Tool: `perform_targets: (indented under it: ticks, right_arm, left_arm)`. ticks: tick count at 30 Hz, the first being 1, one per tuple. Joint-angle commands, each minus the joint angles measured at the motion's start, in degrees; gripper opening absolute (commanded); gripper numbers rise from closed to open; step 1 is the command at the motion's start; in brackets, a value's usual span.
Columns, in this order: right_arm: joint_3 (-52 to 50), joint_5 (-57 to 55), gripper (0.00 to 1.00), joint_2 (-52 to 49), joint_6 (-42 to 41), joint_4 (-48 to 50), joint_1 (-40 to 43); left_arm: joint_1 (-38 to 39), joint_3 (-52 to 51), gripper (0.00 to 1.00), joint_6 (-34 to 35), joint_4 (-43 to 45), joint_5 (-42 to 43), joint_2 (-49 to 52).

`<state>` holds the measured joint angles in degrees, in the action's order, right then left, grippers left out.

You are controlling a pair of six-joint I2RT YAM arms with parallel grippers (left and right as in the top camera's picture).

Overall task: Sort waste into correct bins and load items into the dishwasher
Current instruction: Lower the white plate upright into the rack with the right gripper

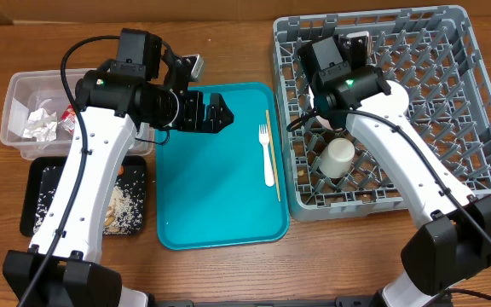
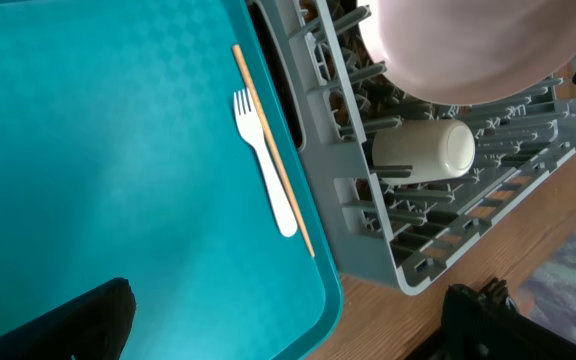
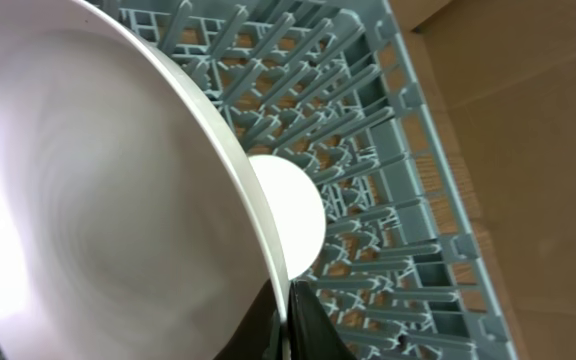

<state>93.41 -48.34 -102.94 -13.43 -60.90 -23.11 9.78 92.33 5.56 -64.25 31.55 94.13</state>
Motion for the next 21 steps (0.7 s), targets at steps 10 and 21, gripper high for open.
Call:
perform_targets:
  ticks: [10, 21]
  right_arm:
    - [-0.1, 11.0, 0.16, -0.1, -0.2, 0.4, 0.0]
    - [0.0, 19.6, 0.17, -0.1, 0.0, 1.1, -0.1]
  left_arm:
    - [0.4, 1.6, 1.00, -0.7, 0.2, 0.9, -1.2]
    - [0.4, 1.6, 1.00, -0.7, 0.2, 0.9, -1.2]
